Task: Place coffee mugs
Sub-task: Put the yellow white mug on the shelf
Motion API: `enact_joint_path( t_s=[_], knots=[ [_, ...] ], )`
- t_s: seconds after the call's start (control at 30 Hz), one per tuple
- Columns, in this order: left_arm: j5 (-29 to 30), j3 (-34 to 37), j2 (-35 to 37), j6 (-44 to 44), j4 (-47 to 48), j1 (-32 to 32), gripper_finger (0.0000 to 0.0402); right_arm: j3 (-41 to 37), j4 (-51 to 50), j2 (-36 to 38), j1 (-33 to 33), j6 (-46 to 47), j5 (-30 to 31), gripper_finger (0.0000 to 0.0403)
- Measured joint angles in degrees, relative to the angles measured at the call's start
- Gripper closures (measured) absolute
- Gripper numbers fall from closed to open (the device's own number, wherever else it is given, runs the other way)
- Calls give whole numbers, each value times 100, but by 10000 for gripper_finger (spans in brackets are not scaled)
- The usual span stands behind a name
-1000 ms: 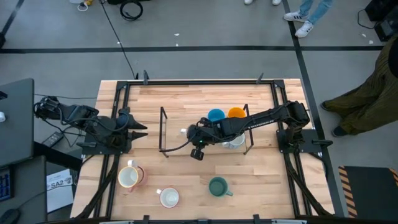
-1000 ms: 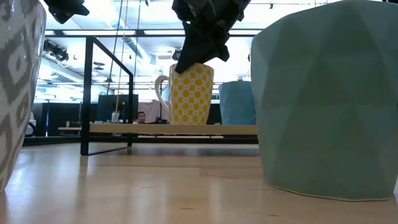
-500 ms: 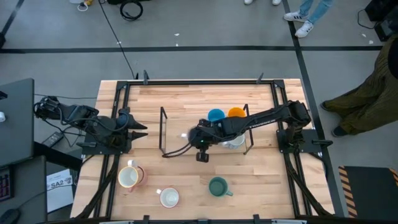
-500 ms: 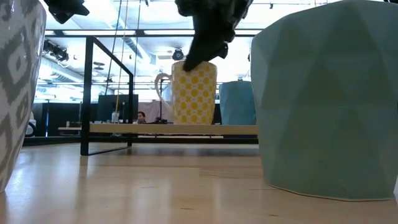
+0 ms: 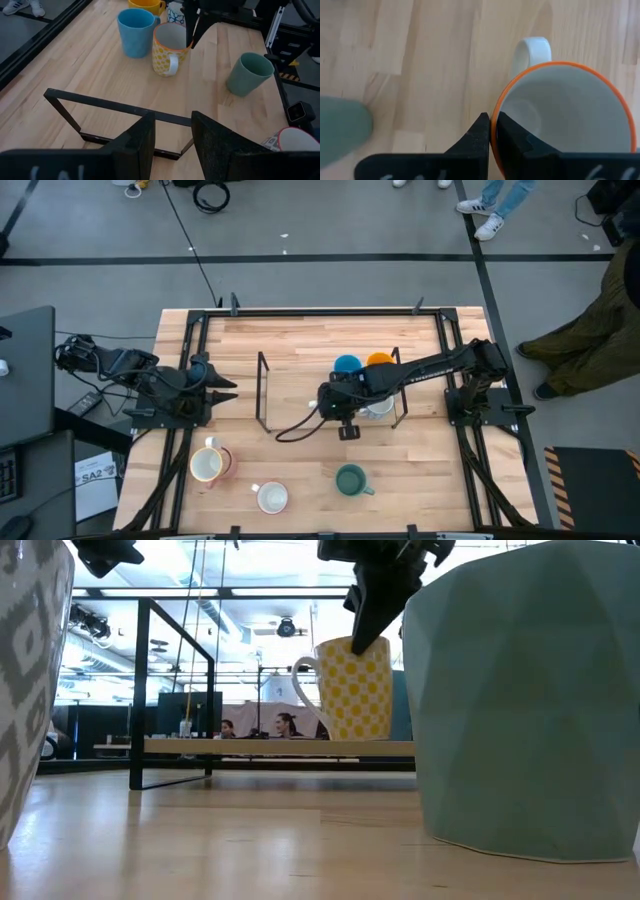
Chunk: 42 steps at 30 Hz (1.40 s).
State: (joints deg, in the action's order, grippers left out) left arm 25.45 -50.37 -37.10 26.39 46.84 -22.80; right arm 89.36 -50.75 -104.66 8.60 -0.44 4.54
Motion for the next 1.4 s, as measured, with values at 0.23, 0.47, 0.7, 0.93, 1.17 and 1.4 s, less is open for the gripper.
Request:
enact_joint_path(
  t_s=[0.23, 0.47, 0.7, 0.93, 1.17, 1.4],
  knots=[
    [0, -2, 0, 2, -34, -1, 269, 0, -232, 71, -4, -267, -190, 377],
    [0, -4, 0, 0, -39, -1, 269, -9, -600, 232, 0, -257, -269, 378],
    [0, -4, 0, -2, -53, -1, 269, -9, -827, 245, 0, -324, -273, 374],
    [0, -4, 0, -4, -62, 0, 269, -9, -823, 245, -11, -320, -277, 369],
    [0, -4, 0, -4, -62, -1, 269, -7, -838, 245, -17, -198, -270, 357],
    [0, -4, 0, -4, -65, 0, 269, -4, -856, 245, -22, -128, -271, 355]
  ],
)
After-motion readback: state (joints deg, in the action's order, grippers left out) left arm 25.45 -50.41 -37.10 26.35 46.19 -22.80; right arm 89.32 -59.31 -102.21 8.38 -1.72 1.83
